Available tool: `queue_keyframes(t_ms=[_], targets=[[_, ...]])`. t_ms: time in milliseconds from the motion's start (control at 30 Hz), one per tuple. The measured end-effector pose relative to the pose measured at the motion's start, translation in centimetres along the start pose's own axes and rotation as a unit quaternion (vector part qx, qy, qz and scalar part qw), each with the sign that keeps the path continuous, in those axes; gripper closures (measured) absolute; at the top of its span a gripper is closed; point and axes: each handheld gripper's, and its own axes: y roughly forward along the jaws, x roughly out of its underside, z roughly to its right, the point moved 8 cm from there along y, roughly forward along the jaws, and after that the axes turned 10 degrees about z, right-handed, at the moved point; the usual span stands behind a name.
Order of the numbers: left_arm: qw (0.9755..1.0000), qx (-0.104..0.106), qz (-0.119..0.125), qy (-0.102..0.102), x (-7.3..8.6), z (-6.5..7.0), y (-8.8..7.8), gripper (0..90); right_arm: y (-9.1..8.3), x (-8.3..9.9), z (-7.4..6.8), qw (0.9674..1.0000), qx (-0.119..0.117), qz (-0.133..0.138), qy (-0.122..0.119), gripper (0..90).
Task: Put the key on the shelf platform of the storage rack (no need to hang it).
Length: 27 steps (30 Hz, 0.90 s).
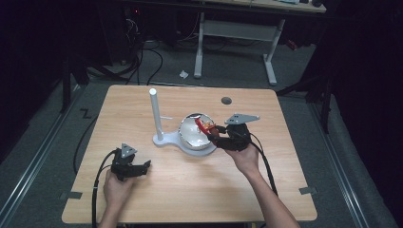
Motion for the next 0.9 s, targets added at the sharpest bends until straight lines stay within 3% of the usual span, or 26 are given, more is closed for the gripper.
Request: queue_keyframes(t_ms=[900], targets=[[1.0000, 0.000, -0.001, 0.000, 0.0, 0.0, 0.0, 19.5, 4.4, 0.3, 0.0, 0.9996, -0.004, -0.027, -0.010, 51.8]])
